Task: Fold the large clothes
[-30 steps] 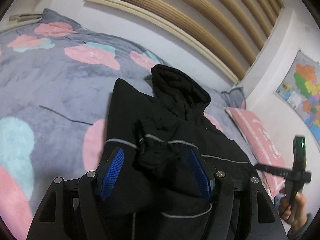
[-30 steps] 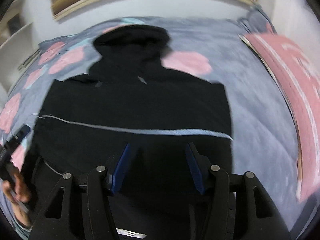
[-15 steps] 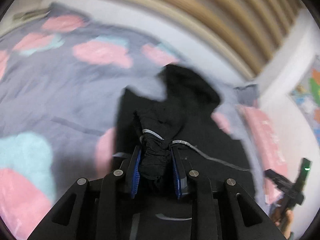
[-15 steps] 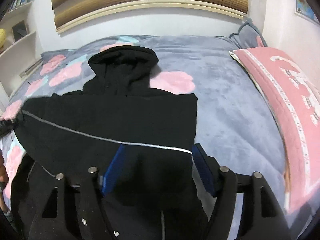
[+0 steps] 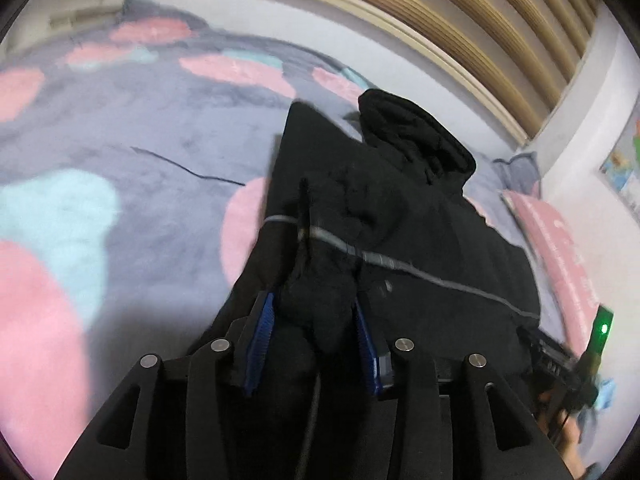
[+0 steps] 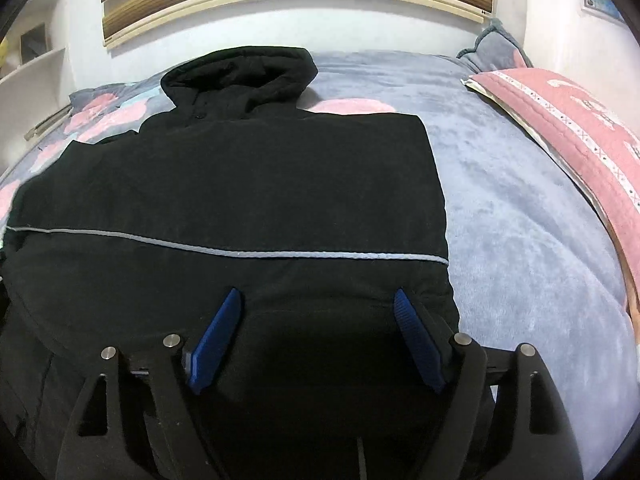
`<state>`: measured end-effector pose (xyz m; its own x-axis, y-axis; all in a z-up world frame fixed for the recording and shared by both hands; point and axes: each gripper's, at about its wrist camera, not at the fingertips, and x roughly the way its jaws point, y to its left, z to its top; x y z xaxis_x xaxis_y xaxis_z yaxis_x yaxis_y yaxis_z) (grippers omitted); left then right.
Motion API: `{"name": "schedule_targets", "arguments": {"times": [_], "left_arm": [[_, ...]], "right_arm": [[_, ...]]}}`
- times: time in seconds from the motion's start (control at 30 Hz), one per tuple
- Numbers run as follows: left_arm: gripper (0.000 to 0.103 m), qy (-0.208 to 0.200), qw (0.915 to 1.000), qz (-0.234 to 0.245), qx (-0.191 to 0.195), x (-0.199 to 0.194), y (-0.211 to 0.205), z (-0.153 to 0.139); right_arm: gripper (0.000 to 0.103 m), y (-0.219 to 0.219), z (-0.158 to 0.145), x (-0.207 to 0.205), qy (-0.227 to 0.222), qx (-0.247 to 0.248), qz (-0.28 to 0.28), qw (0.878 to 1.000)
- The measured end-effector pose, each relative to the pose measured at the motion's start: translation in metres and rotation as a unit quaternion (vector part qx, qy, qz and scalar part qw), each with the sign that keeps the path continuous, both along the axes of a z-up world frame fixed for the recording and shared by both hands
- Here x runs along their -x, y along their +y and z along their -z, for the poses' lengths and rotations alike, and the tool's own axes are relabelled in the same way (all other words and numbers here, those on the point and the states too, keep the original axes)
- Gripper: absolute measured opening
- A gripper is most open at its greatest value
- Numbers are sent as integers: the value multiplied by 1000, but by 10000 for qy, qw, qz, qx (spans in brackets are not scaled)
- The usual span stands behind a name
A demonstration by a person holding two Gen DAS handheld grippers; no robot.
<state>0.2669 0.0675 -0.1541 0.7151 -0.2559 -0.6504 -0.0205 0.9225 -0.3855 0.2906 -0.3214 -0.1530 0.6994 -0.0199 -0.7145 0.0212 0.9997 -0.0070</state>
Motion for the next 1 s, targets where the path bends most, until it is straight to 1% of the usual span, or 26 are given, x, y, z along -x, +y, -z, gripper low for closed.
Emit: {"name": "schedule_targets", "arguments": {"times": [0.07, 0.1, 0.17, 0.23, 0.27, 0.33, 0.37, 0.4, 0.43, 0.47, 0.5, 0.53, 0.57, 0.6, 0.63, 0.67, 0.7, 0.73, 0.77, 0.8, 0.83, 0.87, 0.9, 0.93, 0.97, 1.0], "left_arm": [[43, -374, 9987, 265, -221, 23, -10, -21], [44, -551, 9972, 331, -393, 31, -15, -30], [50, -795, 9944, 409, -562, 40, -20, -42], [51, -895, 9933, 526, -507, 31, -28, -51], [52, -884, 9931, 658, -406, 19, -33, -53], [52, -678, 9926, 906, -442, -12, -49, -51], [52, -489, 9926, 1018, -439, -33, -57, -45], [52, -257, 9931, 1094, -343, -54, -62, -35], [52, -101, 9933, 1111, -289, -67, -63, -27], [52, 113, 9938, 1041, -369, -80, -65, -16], [48, 356, 9936, 912, -562, -91, -67, -4], [47, 672, 9925, 803, -630, -102, -65, 10], [46, 780, 9932, 720, -475, -108, -61, 16], [46, 834, 9937, 647, -382, -111, -59, 17], [46, 943, 9929, 613, -384, -113, -59, 16], [46, 1057, 9915, 613, -458, -116, -61, 14], [46, 1139, 9901, 628, -528, -116, -62, 12], [46, 1249, 9882, 656, -594, -118, -64, 11], [46, 1362, 9864, 692, -603, -120, -63, 9], [46, 1527, 9842, 721, -529, -121, -62, 2], [47, 1641, 9829, 723, -428, -120, -61, -5], [47, 1703, 9821, 742, -314, -116, -61, -15], [47, 1667, 9825, 822, -158, -109, -60, -31], [47, 1538, 9839, 903, -104, -101, -60, -43], [47, 1418, 9852, 953, -147, -92, -61, -55], [51, 1399, 9853, 946, -261, -86, -63, -61]], "right_arm": [[84, 1, 0, 0, -65, -10, 4, 10000], [85, 3, 1, 1, -84, -4, 2, 10000], [85, 4, 1, 0, -115, 88, 34, 9999], [86, 5, -1, 5, -173, 166, 56, 9997], [86, 5, -3, 6, -224, 173, 83, 9996], [86, 5, -18, 17, -483, 157, 114, 9986], [87, 6, -26, 19, -574, 129, 94, 9982], [87, 7, -33, 19, -621, 71, 20, 9980], [87, 12, -44, 13, -646, -35, -179, 9977], [87, 16, -50, 6, -625, -1, -267, 9977], [87, 21, -53, -2, -545, 87, -303, 9980], [87, 27, -53, -18, -298, 151, -349, 9988], [87, 29, -44, -39, 162, 51, -378, 9991], [87, 28, -37, -50, 425, -50, -336, 9985], [88, 26, -21, -66, 883, -151, -210, 9958], [90, 28, -9, -75, 1174, -107, -204, 9928], [90, 32, -6, -80, 1296, 60, -232, 9913], [90, 34, -7, -81, 1376, 133, -225, 9901], [89, 35, -11, -83, 1619, 187, -179, 9865], [87, 35, -15, -84, 1779, 229, -115, 9837], [84, 35, -27, -80, 1889, 353, 28, 9814], [85, 37, -42, -73, 1797, 433, 65, 9827], [86, 40, -62, -61, 1567, 439, -46, 9867], [93, 44, -80, -47, 1358, 429, -205, 9896], [97, 47, -89, -38, 1277, 436, -265, 9905], [98, 49, -91, -32, 1317, 416, -316, 9899]]}}
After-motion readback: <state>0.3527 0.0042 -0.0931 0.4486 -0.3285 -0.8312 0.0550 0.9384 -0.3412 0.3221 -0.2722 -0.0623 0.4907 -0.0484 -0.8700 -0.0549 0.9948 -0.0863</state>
